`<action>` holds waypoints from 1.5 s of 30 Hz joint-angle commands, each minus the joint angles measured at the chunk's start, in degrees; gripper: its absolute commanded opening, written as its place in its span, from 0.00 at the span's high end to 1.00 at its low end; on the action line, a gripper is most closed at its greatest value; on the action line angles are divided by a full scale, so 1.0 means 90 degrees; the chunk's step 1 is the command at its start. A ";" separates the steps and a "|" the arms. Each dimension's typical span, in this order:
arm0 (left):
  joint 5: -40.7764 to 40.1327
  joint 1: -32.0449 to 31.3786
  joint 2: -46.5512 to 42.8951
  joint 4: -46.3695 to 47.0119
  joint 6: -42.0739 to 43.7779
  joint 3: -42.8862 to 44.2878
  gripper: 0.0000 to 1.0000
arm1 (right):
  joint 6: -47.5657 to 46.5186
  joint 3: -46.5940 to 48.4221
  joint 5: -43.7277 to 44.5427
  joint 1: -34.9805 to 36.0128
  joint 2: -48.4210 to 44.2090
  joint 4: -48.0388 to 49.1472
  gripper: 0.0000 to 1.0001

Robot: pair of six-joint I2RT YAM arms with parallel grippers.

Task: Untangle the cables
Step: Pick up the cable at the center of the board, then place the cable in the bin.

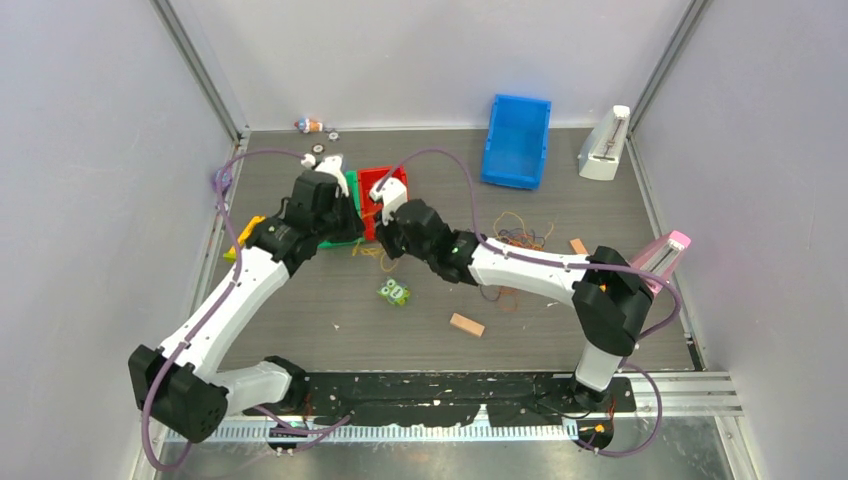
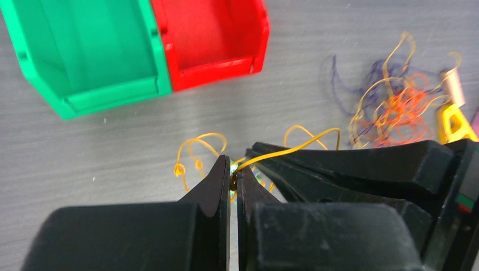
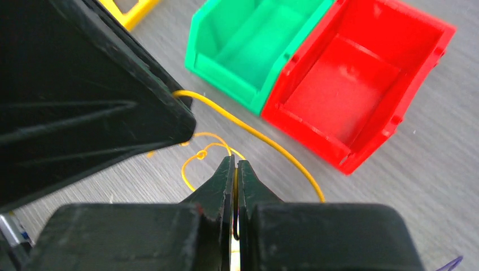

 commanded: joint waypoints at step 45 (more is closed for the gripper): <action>-0.0251 0.1551 0.3350 0.0766 -0.0569 0.2425 1.00 | 0.1232 0.5029 -0.1477 -0.1613 0.3260 -0.1967 0.95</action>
